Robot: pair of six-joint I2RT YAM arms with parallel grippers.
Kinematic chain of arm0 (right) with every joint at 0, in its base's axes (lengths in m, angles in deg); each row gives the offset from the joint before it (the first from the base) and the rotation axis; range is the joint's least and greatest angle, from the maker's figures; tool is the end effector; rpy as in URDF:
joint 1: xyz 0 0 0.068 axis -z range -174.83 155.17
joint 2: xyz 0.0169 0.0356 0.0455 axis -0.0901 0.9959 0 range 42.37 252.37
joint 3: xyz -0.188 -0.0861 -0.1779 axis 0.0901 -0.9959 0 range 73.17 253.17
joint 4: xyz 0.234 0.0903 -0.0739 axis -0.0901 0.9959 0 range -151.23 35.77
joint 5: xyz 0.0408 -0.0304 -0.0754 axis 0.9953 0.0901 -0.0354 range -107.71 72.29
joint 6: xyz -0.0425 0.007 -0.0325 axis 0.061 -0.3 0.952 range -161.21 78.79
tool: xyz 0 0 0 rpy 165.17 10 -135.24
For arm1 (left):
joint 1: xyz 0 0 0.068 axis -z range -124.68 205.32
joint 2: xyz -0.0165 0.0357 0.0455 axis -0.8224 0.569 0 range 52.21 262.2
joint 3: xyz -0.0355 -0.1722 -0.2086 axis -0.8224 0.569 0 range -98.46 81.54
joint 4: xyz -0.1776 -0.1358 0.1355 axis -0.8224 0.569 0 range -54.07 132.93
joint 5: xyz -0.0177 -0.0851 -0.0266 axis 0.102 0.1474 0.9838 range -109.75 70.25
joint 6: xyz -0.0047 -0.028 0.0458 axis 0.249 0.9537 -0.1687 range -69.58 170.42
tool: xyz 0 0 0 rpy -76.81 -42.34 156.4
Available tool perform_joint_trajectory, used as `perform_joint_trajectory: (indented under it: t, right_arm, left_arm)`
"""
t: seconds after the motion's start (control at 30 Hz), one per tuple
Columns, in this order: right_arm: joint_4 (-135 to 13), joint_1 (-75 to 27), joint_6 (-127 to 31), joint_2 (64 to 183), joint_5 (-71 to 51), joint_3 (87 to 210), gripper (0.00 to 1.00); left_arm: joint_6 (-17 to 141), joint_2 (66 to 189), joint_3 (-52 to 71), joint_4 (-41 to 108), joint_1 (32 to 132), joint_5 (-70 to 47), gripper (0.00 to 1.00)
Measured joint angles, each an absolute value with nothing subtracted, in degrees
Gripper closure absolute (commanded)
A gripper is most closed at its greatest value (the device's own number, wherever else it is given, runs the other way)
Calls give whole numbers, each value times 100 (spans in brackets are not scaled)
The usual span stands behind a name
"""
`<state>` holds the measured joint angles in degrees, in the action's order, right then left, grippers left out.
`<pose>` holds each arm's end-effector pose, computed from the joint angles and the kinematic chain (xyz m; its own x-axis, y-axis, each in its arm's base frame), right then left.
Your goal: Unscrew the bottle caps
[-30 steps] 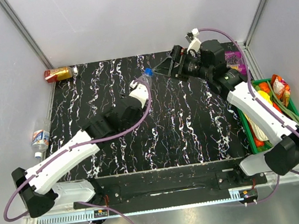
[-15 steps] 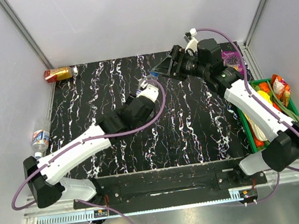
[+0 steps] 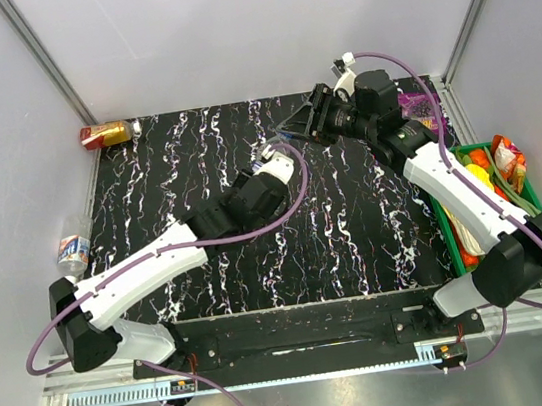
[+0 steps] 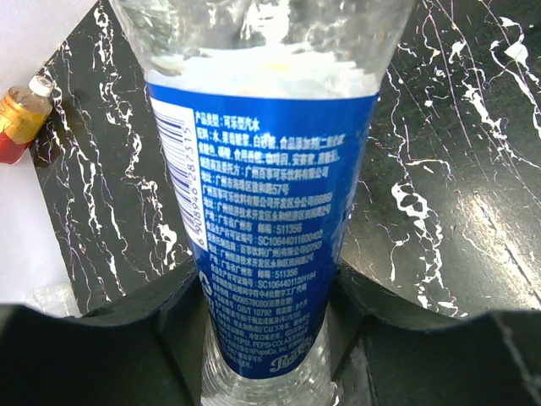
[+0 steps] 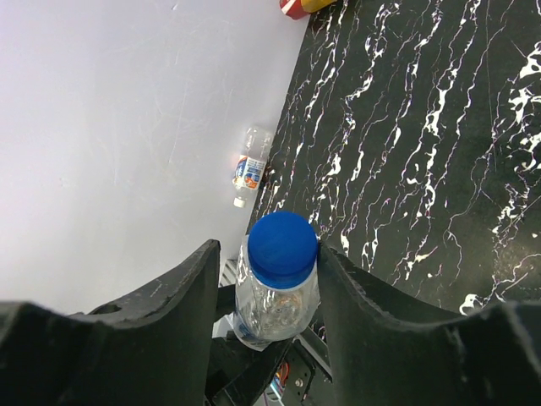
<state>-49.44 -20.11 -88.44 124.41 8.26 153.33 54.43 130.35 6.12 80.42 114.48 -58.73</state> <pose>0.2948 0.1565 0.4018 -0.7094 0.3947 -0.5838 -0.3651 0.5027 0.7836 0.1640 -0.2310 0.3456 -0.4066 0.5751 -0.7099 0.4209 0.8076 0.4131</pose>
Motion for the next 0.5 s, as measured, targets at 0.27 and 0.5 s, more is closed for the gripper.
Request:
perform_joint_trajectory:
  t: [0.27, 0.5]
  right_arm:
    - [-4977, -2011, -8883, 12474, 824, 15333, 46]
    - [-4990, -2011, -8896, 12491, 822, 15331, 46]
  left_arm:
    - [5441, 13090, 566, 8060, 11452, -5871, 100]
    - [5443, 13099, 535, 8090, 11470, -5853, 100]
